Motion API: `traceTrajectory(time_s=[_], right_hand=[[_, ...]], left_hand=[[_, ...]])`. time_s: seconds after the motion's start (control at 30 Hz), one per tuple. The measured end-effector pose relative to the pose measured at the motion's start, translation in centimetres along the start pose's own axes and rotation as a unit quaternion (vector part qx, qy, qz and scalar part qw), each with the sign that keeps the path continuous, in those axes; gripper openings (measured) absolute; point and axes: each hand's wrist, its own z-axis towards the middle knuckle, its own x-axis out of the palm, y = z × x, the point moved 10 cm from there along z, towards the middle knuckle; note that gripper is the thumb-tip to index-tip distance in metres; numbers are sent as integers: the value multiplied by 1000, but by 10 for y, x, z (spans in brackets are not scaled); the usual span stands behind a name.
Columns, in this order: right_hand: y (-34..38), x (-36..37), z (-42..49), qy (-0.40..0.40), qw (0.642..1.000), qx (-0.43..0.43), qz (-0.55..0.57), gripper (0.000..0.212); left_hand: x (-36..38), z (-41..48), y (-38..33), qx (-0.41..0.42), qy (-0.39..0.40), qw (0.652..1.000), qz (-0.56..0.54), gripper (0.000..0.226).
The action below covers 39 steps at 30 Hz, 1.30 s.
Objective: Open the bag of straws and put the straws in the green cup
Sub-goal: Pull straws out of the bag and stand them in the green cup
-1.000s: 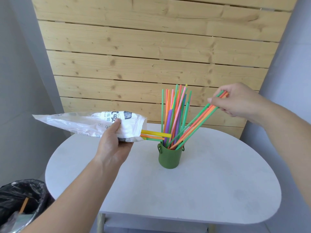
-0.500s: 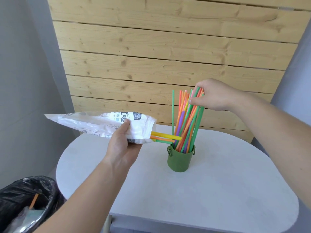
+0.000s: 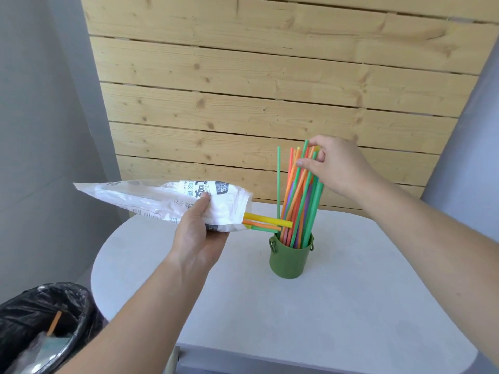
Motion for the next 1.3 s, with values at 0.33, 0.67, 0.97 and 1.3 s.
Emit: traceTrajectory(time_s=[0.33,0.67,0.97,1.3], right_hand=[[3,-45,-42,-120,992,27,35,38],[-4,91,-150,129,857,322,382,56],[14,123,-162,102,723,361,579,28],[12,113,-161,101,722,340,594,27]], left_hand=[[0,1,-4,5,6,1000,-5,17],[18,-7,-5,37,51,997,37,18],[34,-14,-5,84,102,986,101,20],[18,-6,1,42,42,996,64,33]])
